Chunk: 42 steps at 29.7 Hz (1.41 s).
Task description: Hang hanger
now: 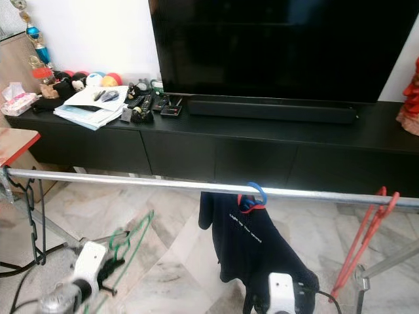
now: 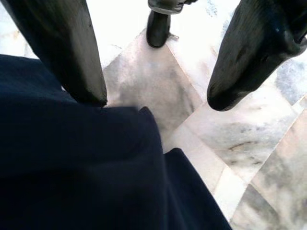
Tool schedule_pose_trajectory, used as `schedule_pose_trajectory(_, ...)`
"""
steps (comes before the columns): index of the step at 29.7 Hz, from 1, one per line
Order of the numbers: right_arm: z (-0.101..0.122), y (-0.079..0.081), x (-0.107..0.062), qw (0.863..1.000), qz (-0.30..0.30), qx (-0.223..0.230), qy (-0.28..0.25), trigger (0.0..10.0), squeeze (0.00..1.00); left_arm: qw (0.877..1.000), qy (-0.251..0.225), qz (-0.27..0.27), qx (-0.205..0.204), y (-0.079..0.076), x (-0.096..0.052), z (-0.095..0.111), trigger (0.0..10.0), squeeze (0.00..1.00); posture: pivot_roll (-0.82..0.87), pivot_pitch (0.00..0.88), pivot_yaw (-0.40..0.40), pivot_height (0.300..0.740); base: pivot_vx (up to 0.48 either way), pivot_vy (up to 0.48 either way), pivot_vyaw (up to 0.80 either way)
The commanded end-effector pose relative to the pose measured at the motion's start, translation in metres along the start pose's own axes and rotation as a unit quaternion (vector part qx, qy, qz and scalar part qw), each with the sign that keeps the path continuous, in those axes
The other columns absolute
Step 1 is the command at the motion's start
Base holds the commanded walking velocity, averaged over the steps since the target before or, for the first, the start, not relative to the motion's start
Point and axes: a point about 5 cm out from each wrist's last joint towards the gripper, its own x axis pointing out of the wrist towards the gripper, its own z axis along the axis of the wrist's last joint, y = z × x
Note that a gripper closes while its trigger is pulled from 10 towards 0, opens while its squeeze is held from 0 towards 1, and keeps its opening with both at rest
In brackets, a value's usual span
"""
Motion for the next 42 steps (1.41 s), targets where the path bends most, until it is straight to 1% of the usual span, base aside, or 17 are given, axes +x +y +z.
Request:
schedule_pose_trajectory(1,-0.001,0.0,0.0,1.0,-0.002,-0.004,0.007,10.0,0.0,1.0,-0.022,0.003,0.004,0.005,0.0,0.007,10.0,0.0,0.06,0.037,0.049,0.74,0.0,0.0,0.0)
schedule_pose_trajectory(2,-0.002,0.001,0.0,1.0,-0.002,-0.004,0.007,10.0,0.0,0.999,-0.044,-0.007,0.018,0.007,0.002,0.017,10.0,0.0,0.07,0.036,0.047,0.74,0.0,0.0,0.0)
schedule_pose_trajectory(3,-0.002,0.001,0.0,1.0,-0.002,-0.005,0.008,10.0,0.0,0.998,-0.052,-0.015,0.027,0.007,0.003,0.022,10.0,0.0,0.07,0.036,0.047,0.74,0.0,0.0,0.0)
schedule_pose_trajectory(4,-0.002,0.001,0.0,1.0,-0.002,-0.005,0.008,10.0,0.0,0.998,-0.052,-0.015,0.027,0.007,0.003,0.022,10.0,0.0,0.07,0.036,0.047,0.74,0.0,0.0,0.0)
schedule_pose_trajectory(6,-0.001,0.003,0.0,1.0,-0.001,-0.006,0.007,10.0,0.0,0.996,-0.054,-0.046,0.057,0.005,0.003,0.026,10.0,0.0,0.06,0.031,0.048,0.74,0.0,0.0,0.0)
schedule_pose_trajectory(7,-0.002,0.005,0.0,1.0,0.0,-0.006,0.007,10.0,0.0,0.995,-0.054,-0.051,0.064,0.005,0.003,0.026,10.0,0.0,0.06,0.031,0.048,0.74,0.0,0.0,0.0)
schedule_pose_trajectory(8,-0.005,0.008,0.0,1.0,0.002,-0.007,0.007,10.0,0.0,0.993,-0.054,-0.059,0.084,0.006,0.002,0.028,10.0,0.0,0.06,0.031,0.048,0.74,0.0,0.0,0.0)
schedule_pose_trajectory(10,-0.006,0.009,0.0,1.0,0.003,-0.007,0.007,10.0,0.0,0.993,-0.057,-0.056,0.092,0.008,0.001,0.029,10.0,0.0,0.06,0.031,0.048,0.74,0.0,0.0,0.0)
schedule_pose_trajectory(14,-0.007,0.015,-0.001,1.0,0.006,-0.008,0.007,10.0,0.0,0.994,-0.084,-0.022,0.069,0.018,0.001,0.039,10.0,0.0,0.06,0.031,0.048,0.74,0.0,0.0,0.0)
schedule_pose_trajectory(18,-0.001,0.024,0.001,1.0,0.01,-0.011,0.002,10.0,0.0,0.991,-0.121,0.003,0.048,0.025,0.002,0.053,10.0,0.0,0.07,0.022,0.042,0.74,0.0,0.0,0.0)
schedule_pose_trajectory(23,-0.007,0.024,0.0,1.0,0.009,-0.012,0.005,10.0,0.0,0.989,-0.14,0.011,0.04,0.028,0.002,0.061,10.0,0.0,0.06,0.022,0.039,0.74,0.0,0.0,0.0)
schedule_pose_trajectory(27,-0.011,0.025,-0.001,1.0,0.009,-0.013,0.007,10.0,0.0,0.988,-0.146,0.015,0.036,0.029,0.003,0.065,10.0,0.0,0.06,0.022,0.038,0.74,0.0,0.0,0.0)
schedule_pose_trajectory(29,-0.02,0.028,-0.003,1.0,0.011,-0.015,0.011,10.0,0.0,0.988,-0.149,0.04,0.009,0.034,0.004,0.067,10.0,0.0,0.06,0.025,0.034,0.74,0.0,0.0,0.0)
schedule_pose_trajectory(32,-0.03,0.027,-0.005,1.0,0.011,-0.016,0.017,10.0,0.0,0.987,-0.15,0.059,-0.015,0.037,0.006,0.07,10.0,0.0,0.06,0.027,0.033,0.74,0.0,0.0,0.0)
schedule_pose_trajectory(37,-0.037,0.028,-0.007,1.0,0.011,-0.016,0.021,10.0,0.0,0.986,-0.146,0.071,-0.026,0.037,0.011,0.074,10.0,0.0,0.06,0.027,0.032,0.74,0.0,0.0,0.0)
schedule_pose_trajectory(40,-0.037,0.031,-0.007,1.0,0.012,-0.017,0.02,10.0,0.0,0.986,-0.146,0.075,-0.038,0.035,0.014,0.078,10.0,0.0,0.06,0.027,0.031,0.74,0.0,0.0,0.0)
schedule_pose_trajectory(42,-0.029,0.029,-0.005,1.0,0.012,-0.018,0.014,10.0,0.0,0.986,-0.143,0.072,-0.037,0.032,0.017,0.08,10.0,0.0,0.06,0.027,0.031,0.74,0.0,0.0,0.0)
